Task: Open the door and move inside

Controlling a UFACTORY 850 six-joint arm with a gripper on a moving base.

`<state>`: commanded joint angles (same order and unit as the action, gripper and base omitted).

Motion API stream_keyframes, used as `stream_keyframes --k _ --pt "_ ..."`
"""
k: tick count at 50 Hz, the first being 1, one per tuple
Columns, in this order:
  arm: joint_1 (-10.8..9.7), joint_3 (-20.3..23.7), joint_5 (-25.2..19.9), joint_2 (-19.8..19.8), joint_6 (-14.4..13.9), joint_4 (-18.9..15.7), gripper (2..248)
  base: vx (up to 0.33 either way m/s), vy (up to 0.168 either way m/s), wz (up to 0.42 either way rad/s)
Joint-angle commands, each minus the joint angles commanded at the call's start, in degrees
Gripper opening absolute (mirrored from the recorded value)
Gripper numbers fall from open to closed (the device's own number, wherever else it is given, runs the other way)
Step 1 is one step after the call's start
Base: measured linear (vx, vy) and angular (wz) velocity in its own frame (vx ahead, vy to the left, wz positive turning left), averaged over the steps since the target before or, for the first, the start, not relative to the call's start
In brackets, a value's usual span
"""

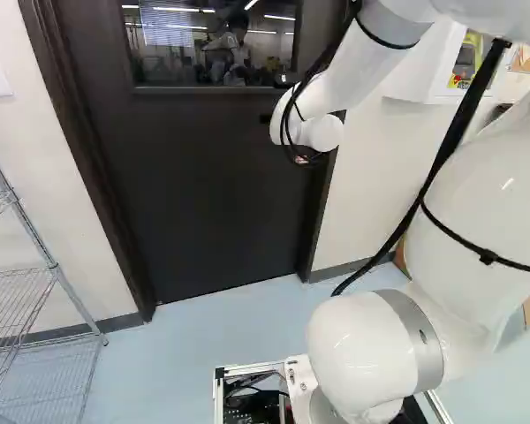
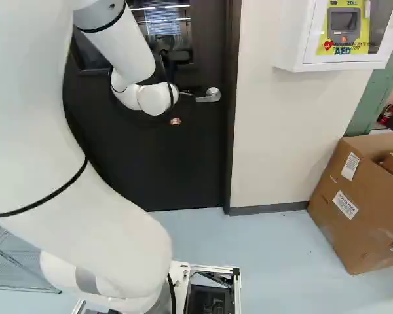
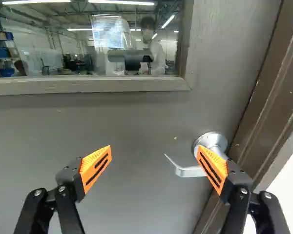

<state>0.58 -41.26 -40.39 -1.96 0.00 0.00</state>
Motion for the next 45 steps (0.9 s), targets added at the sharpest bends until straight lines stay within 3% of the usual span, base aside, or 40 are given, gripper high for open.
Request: stream_keyframes --k 12,45 --pt "-0.01 -1.87 0.00 3.22 0.00 0.00 247 0.000 0.000 0.000" --pt "-0.01 -1.01 0.00 6.48 0.00 0.00 247 0.000 0.000 0.000"
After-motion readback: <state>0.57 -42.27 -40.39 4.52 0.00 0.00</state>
